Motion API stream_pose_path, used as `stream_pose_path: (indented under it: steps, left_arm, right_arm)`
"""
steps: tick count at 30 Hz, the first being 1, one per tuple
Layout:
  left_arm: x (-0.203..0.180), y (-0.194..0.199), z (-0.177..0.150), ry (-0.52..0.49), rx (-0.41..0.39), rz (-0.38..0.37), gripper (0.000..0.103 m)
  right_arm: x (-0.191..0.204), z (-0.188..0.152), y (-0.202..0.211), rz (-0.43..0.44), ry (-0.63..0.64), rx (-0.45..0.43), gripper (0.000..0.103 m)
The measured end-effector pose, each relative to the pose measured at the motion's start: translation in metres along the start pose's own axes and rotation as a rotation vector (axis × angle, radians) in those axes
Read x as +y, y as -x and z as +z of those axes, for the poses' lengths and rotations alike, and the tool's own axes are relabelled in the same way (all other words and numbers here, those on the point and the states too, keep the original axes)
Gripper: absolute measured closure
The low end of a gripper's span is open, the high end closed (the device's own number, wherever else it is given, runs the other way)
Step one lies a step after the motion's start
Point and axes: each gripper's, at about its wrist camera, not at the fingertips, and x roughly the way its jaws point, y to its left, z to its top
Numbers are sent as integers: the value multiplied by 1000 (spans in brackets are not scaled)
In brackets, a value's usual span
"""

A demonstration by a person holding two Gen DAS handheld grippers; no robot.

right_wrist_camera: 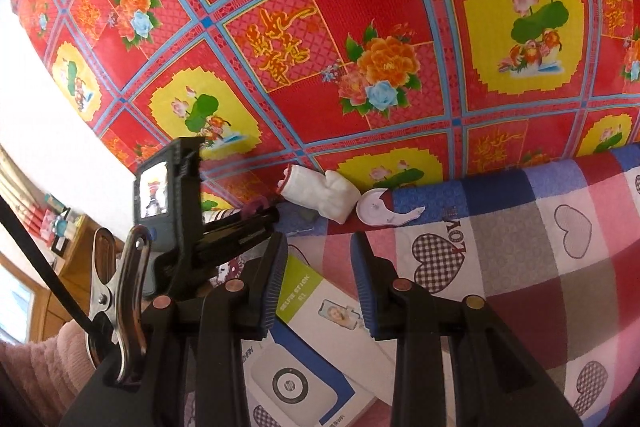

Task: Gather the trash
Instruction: 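Reach the left tool to the pink ring while the right tool reaches the white glove, then grasp the pink ring with the left tool while the right tool grasps the white glove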

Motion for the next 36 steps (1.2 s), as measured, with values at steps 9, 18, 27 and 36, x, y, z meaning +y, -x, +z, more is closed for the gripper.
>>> stream_pose_path:
  steps: [9, 18, 27, 36]
  left_arm:
    - [41, 49, -21, 56, -28, -13, 57]
    - [78, 86, -50, 81, -18, -3, 57]
    - [106, 95, -53, 120, -14, -12, 57]
    - [111, 95, -53, 121, -13, -15, 57]
  right_arm:
    - [8, 10, -38, 23, -46, 67, 59]
    - [12, 25, -98, -42, -38, 124, 55]
    - [21, 31, -137, -165, 78, 172, 55]
    - [19, 31, -145, -156, 68, 174, 78]
